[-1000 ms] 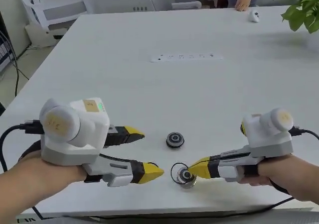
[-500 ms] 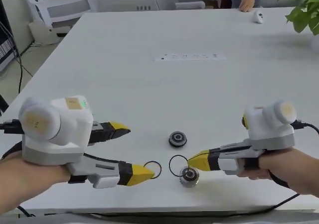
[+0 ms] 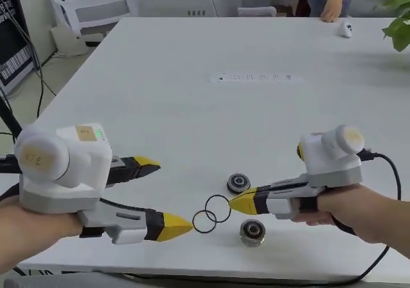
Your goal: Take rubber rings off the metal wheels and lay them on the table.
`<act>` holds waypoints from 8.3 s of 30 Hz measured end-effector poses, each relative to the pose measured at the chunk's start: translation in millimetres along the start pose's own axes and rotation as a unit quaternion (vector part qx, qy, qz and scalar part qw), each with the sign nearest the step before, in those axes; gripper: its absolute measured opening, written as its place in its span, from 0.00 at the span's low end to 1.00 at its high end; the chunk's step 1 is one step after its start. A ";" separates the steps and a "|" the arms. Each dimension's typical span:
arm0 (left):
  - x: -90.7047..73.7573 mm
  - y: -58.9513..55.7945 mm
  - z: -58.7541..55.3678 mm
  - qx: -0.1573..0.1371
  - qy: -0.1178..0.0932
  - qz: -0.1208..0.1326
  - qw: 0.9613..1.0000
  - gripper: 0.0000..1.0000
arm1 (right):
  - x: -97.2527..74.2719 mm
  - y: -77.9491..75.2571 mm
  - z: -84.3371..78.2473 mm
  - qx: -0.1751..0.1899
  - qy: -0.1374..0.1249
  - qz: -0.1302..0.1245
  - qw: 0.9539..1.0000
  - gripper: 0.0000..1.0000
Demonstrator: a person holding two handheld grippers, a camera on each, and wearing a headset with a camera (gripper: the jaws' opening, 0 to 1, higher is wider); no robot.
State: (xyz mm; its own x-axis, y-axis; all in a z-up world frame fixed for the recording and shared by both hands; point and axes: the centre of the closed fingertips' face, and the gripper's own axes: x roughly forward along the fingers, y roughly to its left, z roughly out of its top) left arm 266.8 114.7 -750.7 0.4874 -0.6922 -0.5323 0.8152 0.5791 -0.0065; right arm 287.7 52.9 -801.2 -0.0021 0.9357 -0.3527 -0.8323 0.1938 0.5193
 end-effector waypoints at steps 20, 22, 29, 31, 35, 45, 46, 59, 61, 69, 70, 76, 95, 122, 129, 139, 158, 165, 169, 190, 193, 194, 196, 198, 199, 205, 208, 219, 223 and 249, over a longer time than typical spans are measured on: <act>-14.9 11.5 -8.0 -0.011 -0.002 0.019 1.000 0.71 | 28.9 -13.2 -12.7 0.013 0.038 -0.011 0.999 0.00; -15.2 11.5 -8.6 -0.012 -0.002 0.019 1.000 0.71 | 29.5 -14.1 -13.8 0.016 0.039 -0.011 0.999 0.00; -15.8 14.6 -10.4 -0.013 -0.001 0.020 1.000 0.71 | 31.6 -19.7 -18.2 0.020 0.046 -0.019 0.999 0.00; -16.2 14.7 -10.3 -0.013 -0.002 0.020 1.000 0.71 | 32.2 -20.2 -18.3 0.022 0.046 -0.020 0.999 0.00; -16.8 14.7 -13.2 -0.013 0.002 0.020 1.000 0.71 | 33.4 -20.9 -21.2 0.026 0.049 -0.020 0.998 0.00; -19.5 16.0 -16.4 -0.017 0.005 0.022 1.000 0.70 | 32.5 -29.3 -26.7 0.028 0.055 -0.036 0.997 0.00; -19.6 16.0 -16.7 -0.017 0.006 0.022 1.000 0.70 | 32.3 -30.4 -27.5 0.027 0.057 -0.039 0.997 0.00; -18.2 12.3 -18.6 -0.021 0.009 0.020 1.000 0.70 | 34.5 -32.3 -31.1 0.016 0.064 -0.048 0.997 0.03; -18.2 11.9 -18.8 -0.022 0.010 0.019 1.000 0.70 | 34.3 -32.9 -31.1 0.014 0.065 -0.050 0.997 0.05; -17.0 9.0 -20.5 -0.023 0.014 0.016 1.000 0.69 | 31.6 -35.8 -29.8 0.006 0.064 -0.058 0.996 0.15; -16.8 8.6 -20.6 -0.022 0.015 0.015 1.000 0.69 | 31.0 -35.7 -29.3 0.004 0.064 -0.059 0.996 0.16; -16.2 9.5 -18.9 -0.020 0.016 0.014 1.000 0.69 | 25.3 -35.5 -22.1 0.003 0.052 -0.063 0.997 0.20; 3.6 20.6 0.6 -0.006 0.011 0.001 1.000 0.67 | -16.4 -40.0 9.8 -0.011 -0.015 -0.091 0.996 0.29; 62.0 35.5 18.1 0.024 0.014 -0.010 1.000 0.55 | -51.6 -65.3 4.0 -0.073 -0.011 -0.150 0.986 0.34; 74.6 38.6 14.1 0.025 0.022 -0.013 0.999 0.53 | -50.7 -76.1 -1.5 -0.084 -0.001 -0.155 0.984 0.33; 90.6 42.4 10.7 0.022 0.034 -0.017 0.999 0.53 | -45.3 -84.8 -7.0 -0.097 0.014 -0.156 0.983 0.33; 117.2 42.3 6.7 0.015 0.042 -0.033 0.998 0.52 | -38.4 -96.6 -7.9 -0.125 0.018 -0.152 0.980 0.32; 129.3 43.3 5.4 0.013 0.045 -0.042 0.998 0.51 | -34.6 -98.7 -10.3 -0.125 0.023 -0.149 0.981 0.32; 134.7 43.2 4.5 0.010 0.046 -0.046 0.998 0.50 | -32.2 -100.8 -11.0 -0.123 0.023 -0.146 0.981 0.32; 160.6 34.2 1.1 0.001 0.056 -0.067 0.996 0.36 | -21.3 -104.1 -12.5 -0.121 0.027 -0.139 0.982 0.33; 165.8 35.3 -1.0 0.004 0.060 -0.067 0.996 0.34 | -20.5 -103.5 -12.4 -0.121 0.027 -0.138 0.983 0.34; 168.0 35.5 -1.6 0.004 0.061 -0.068 0.996 0.33 | -20.4 -103.6 -12.4 -0.121 0.027 -0.138 0.983 0.34; 169.7 33.9 -2.0 0.004 0.063 -0.070 0.996 0.31 | -20.3 -104.1 -12.8 -0.119 0.026 -0.139 0.983 0.34; 171.3 31.4 -1.9 0.006 0.065 -0.072 0.995 0.30 | -20.6 -104.0 -12.9 -0.117 0.026 -0.139 0.983 0.34; 172.0 31.0 -2.3 0.008 0.066 -0.073 0.995 0.30 | -20.6 -104.2 -13.1 -0.117 0.026 -0.139 0.983 0.34; 174.5 26.2 -3.5 0.017 0.071 -0.080 0.994 0.25 | -21.2 -104.8 -13.4 -0.116 0.024 -0.140 0.983 0.34; 175.5 26.2 -2.7 0.024 0.071 -0.079 0.994 0.22 | -21.1 -104.9 -13.4 -0.114 0.023 -0.140 0.983 0.34; 177.2 32.7 -2.4 0.054 0.071 -0.063 0.994 0.14 | -18.4 -105.9 -12.5 -0.112 0.020 -0.141 0.983 0.34; 177.6 34.3 -3.0 0.059 0.068 -0.059 0.994 0.14 | -15.7 -107.0 -9.9 -0.106 0.010 -0.144 0.984 0.34; 178.2 34.9 -5.0 0.062 0.067 -0.056 0.994 0.14 | -15.6 -108.5 -11.7 -0.115 0.008 -0.151 0.982 0.22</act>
State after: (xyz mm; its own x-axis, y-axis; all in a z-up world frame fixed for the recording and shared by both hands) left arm 380.5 13.7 -850.0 0.3525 -0.6802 -0.6427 0.8979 0.4393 0.0275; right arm 371.6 13.9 -861.1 0.2571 0.8404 -0.4772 -0.8993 0.3888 0.2002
